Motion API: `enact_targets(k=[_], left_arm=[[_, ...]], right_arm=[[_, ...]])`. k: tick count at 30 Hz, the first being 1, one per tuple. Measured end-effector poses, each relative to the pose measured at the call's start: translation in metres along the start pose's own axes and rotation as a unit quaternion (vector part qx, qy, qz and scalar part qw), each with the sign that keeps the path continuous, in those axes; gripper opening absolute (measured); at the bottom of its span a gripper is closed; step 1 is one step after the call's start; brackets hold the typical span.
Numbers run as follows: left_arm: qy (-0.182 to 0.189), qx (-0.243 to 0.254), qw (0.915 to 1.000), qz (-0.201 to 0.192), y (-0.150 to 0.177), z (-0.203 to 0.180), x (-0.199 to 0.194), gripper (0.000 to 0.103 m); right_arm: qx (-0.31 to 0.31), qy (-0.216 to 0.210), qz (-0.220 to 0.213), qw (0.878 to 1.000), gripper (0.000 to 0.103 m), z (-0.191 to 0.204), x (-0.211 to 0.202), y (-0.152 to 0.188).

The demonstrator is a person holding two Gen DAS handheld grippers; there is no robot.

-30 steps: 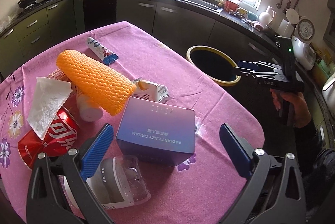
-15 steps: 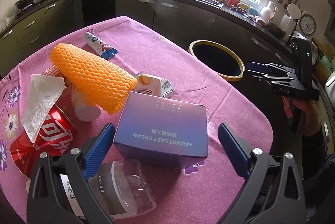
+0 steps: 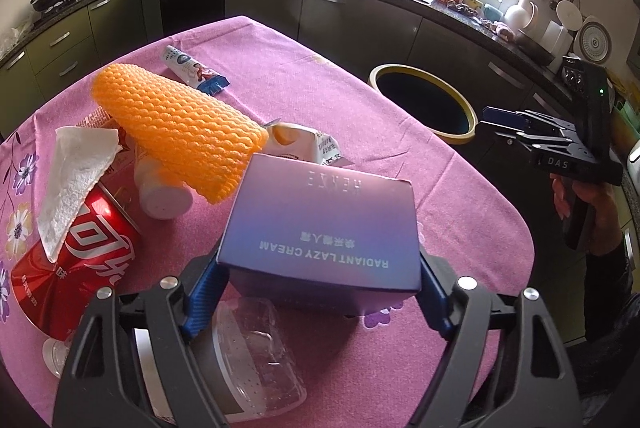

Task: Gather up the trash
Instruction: 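Grasp the purple Radiant Lazy Cream box with the left gripper, then carry the cream box over the bin and open the left gripper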

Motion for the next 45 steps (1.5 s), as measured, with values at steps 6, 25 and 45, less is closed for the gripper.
enact_targets(k=[6,25,45], left_arm=[[0.01,-0.003,0.9999,-0.012,-0.004,-0.002,-0.01,0.076],[0.123,0.067,0.9899,-0.021,-0.143,-0.111,0.067,0.076],[0.086,0.064,0.9918,0.069,-0.173,-0.188,0.267,0.077]], right_arm=[[0.004,-0.001,-0.003,1.0,0.057,-0.001,-0.001,0.0],[0.053,0.061,-0.02,0.997,0.057,-0.057,-0.04,0.016],[0.082,0.071,-0.014,0.994,0.057,-0.085,-0.042,0.027]])
Point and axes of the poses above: each gripper's, at about its wrist camera, not at the fingertips, and x roughly the way its jaws point, z to its left, y to its underside, the point moved 3 cm from there along x, roughly the way its jaws point, and after that the axes turned 7 degrees about -z, right-handed, at the moved point
